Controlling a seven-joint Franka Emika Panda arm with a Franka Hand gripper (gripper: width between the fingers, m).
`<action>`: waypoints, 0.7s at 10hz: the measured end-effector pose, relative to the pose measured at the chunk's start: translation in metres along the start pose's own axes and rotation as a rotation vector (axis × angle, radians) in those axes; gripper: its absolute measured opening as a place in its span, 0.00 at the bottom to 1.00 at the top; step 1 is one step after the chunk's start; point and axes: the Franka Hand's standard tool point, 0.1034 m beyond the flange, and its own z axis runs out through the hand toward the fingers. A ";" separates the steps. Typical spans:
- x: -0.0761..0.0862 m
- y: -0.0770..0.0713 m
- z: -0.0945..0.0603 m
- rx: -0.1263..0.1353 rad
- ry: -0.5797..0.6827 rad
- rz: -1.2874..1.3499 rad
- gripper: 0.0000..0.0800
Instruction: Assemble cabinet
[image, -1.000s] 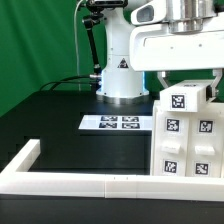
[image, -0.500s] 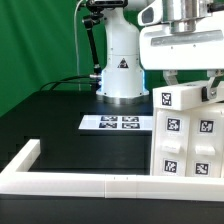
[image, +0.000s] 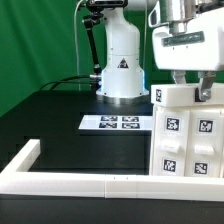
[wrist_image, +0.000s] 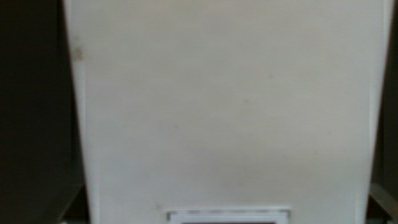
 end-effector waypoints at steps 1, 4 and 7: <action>-0.001 0.000 0.000 0.008 -0.007 0.094 0.68; -0.004 0.000 0.002 0.009 -0.040 0.357 0.68; -0.005 -0.001 0.001 0.010 -0.059 0.472 0.68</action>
Offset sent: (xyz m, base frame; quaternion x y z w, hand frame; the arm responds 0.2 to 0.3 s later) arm -0.0022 -0.0018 -0.0043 -0.0125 -0.0187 0.2023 0.9791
